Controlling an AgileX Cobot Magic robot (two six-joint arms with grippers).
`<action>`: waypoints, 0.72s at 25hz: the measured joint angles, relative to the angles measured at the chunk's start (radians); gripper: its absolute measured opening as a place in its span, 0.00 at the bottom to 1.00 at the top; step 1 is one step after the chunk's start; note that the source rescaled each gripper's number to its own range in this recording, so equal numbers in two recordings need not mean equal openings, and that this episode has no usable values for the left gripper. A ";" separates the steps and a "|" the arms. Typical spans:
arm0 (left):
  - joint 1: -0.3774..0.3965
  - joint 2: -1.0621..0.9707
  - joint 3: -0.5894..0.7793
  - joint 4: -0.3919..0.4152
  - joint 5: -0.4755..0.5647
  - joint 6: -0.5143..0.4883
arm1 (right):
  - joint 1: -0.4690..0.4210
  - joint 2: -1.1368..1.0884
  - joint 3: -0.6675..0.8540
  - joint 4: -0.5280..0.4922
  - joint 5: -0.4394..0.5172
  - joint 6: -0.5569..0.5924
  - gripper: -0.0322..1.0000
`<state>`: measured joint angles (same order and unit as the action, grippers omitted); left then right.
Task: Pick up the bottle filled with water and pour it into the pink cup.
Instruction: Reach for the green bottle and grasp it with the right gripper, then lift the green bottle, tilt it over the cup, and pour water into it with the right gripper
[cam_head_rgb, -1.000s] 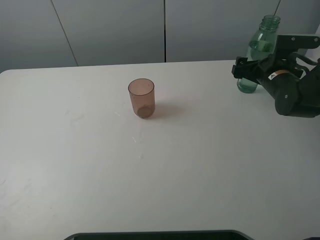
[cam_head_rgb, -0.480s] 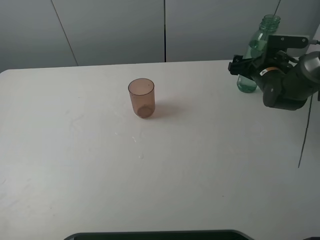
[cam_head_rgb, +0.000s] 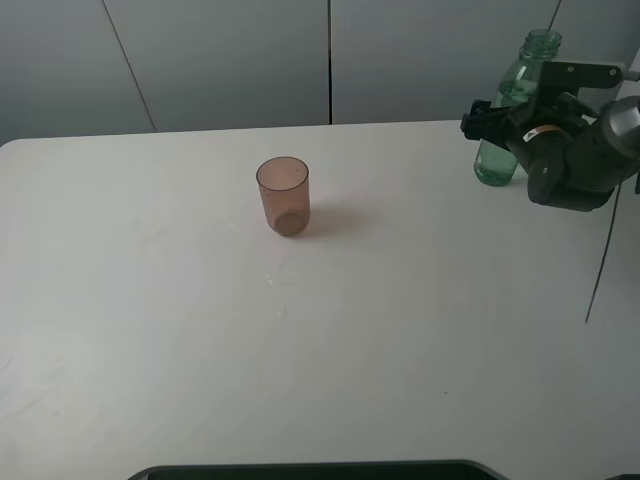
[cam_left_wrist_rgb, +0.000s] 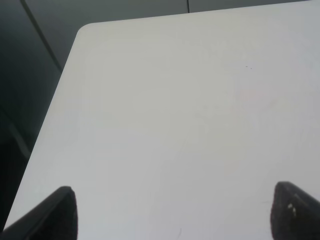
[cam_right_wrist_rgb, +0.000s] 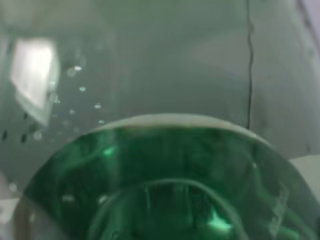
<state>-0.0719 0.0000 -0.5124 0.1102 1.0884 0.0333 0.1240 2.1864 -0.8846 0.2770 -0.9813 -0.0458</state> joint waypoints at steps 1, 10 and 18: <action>0.000 0.000 0.000 0.000 0.000 0.000 | 0.000 0.000 -0.001 0.000 0.000 0.000 0.96; 0.000 0.000 0.000 0.000 0.000 0.000 | -0.002 0.000 -0.001 -0.006 -0.002 -0.024 0.03; 0.000 0.000 0.000 0.000 0.000 0.000 | -0.002 0.000 -0.001 -0.026 0.000 -0.072 0.03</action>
<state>-0.0719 0.0000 -0.5124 0.1102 1.0884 0.0333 0.1218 2.1864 -0.8855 0.2512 -0.9813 -0.1179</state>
